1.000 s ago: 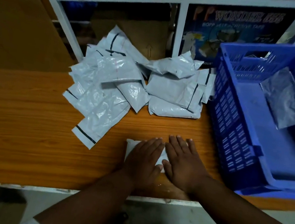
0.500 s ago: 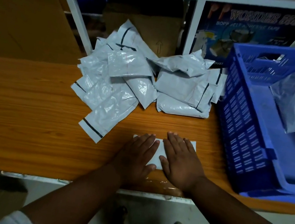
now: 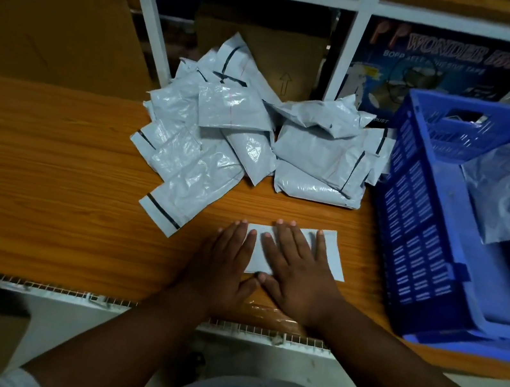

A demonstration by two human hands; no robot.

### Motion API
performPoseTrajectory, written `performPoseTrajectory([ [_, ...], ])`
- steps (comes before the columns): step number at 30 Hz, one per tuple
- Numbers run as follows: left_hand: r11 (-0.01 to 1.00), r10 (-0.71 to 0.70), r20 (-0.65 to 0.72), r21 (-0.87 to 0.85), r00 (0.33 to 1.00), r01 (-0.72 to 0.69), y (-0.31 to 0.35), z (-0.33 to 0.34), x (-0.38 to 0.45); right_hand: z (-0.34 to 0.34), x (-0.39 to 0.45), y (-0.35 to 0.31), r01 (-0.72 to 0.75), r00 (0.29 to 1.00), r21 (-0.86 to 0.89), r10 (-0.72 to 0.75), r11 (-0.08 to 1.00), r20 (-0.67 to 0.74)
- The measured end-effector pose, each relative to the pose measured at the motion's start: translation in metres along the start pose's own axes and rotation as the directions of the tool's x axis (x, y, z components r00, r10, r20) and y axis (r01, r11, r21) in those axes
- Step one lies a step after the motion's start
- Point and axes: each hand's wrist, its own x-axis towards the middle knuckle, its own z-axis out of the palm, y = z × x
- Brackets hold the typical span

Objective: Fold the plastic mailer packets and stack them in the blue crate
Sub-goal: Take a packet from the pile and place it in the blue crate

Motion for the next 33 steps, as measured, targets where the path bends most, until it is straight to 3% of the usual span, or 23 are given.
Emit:
performPoseTrajectory([
  [7, 1.0, 0.0, 0.049, 0.017, 0.999, -0.001, 0.001, -0.011, 0.004, 0.017, 0.003, -0.003, -0.004, 0.998, 0.067, -0.001, 0.998, 0.062],
  [10, 0.992, 0.068, 0.025, 0.108, 0.997, -0.07, 0.01, -0.021, 0.015, 0.013, 0.007, 0.007, -0.003, 0.996, 0.157, -0.011, 0.988, 0.088],
  [13, 0.985, 0.138, 0.068, 0.092, 0.988, -0.144, 0.02, -0.026, 0.026, 0.005, 0.013, 0.017, -0.004, 0.986, 0.298, -0.046, 0.955, 0.163],
  [16, 0.985, 0.134, 0.099, 0.096, 0.986, -0.144, 0.02, -0.024, 0.028, 0.001, 0.009, 0.026, 0.033, 0.992, 0.37, -0.077, 0.928, 0.104],
  [19, 0.983, 0.143, 0.073, 0.106, 0.987, -0.15, 0.02, -0.02, 0.026, 0.013, -0.008, 0.034, 0.006, 1.0, 0.166, -0.003, 0.986, -0.014],
  [21, 0.984, 0.138, 0.088, 0.103, 0.987, -0.146, 0.021, -0.018, 0.026, 0.02, -0.019, 0.036, -0.093, 0.996, 0.058, 0.093, 0.994, 0.009],
  [27, 0.983, 0.083, 0.162, 0.146, 0.983, -0.107, 0.036, -0.029, 0.037, 0.012, -0.011, 0.042, -0.115, 0.976, 0.13, 0.088, 0.985, 0.197],
  [30, 0.987, 0.114, 0.108, 0.102, 0.988, -0.125, 0.053, -0.029, 0.047, -0.001, -0.006, 0.051, -0.196, 0.96, 0.323, 0.115, 0.926, 0.254],
  [33, 0.988, 0.132, 0.09, 0.071, 0.987, -0.139, 0.064, -0.016, 0.05, -0.027, -0.004, 0.065, -0.277, 0.958, 0.665, 0.146, 0.693, 0.248],
])
